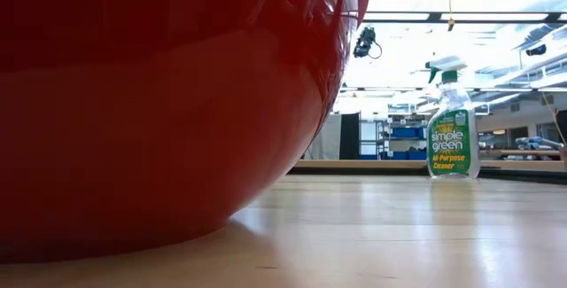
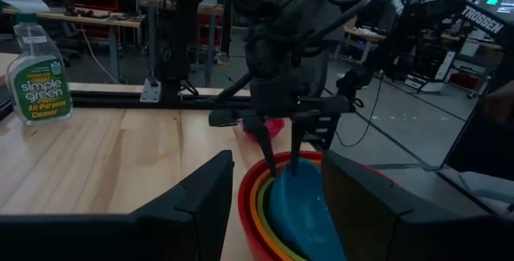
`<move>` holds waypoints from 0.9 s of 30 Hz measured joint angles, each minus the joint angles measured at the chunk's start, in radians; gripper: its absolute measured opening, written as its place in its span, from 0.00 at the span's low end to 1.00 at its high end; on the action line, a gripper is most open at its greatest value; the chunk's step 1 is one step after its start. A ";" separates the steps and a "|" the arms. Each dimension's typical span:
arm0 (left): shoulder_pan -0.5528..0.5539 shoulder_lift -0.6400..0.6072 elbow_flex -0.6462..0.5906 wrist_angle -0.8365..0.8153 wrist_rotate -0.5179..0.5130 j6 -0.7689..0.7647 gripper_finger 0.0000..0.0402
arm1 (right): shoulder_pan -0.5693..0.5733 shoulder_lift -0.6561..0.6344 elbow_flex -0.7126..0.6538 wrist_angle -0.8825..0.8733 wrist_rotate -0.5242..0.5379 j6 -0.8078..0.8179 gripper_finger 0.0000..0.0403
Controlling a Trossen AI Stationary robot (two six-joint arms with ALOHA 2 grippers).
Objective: Nest bowls inside each other
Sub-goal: Stack the blue bowl on top of the green bowl
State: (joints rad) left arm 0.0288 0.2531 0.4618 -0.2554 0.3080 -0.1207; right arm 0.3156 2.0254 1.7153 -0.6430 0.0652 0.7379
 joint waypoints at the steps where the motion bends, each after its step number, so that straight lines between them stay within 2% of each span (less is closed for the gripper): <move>1: 0.000 0.000 0.000 0.000 0.000 0.000 0.48 | -0.007 -0.002 0.000 -0.002 -0.021 0.000 0.34; 4: 0.000 0.000 0.000 -0.003 0.000 0.000 0.48 | -0.033 -0.021 0.000 -0.024 -0.082 0.027 0.41; 7: 0.000 0.000 0.000 -0.003 0.000 0.000 0.48 | -0.047 -0.051 0.000 -0.053 -0.077 0.045 0.44; 13: 0.000 0.000 0.000 -0.003 0.000 0.000 0.48 | -0.024 -0.115 0.000 -0.132 0.014 0.071 0.44; 18: 0.000 0.000 0.000 -0.004 0.000 0.000 0.48 | 0.024 -0.101 0.000 -0.128 0.076 0.072 0.44; 24: 0.000 0.000 0.000 -0.004 0.000 -0.013 0.48 | 0.098 -0.072 0.000 -0.059 0.253 -0.046 0.44; 27: 0.000 0.000 0.000 -0.004 0.000 -0.017 0.48 | 0.122 -0.060 0.000 0.015 0.276 -0.109 0.44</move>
State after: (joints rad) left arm 0.0288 0.2531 0.4618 -0.2597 0.3080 -0.1373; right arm 0.4378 1.9654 1.7151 -0.6278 0.3416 0.6294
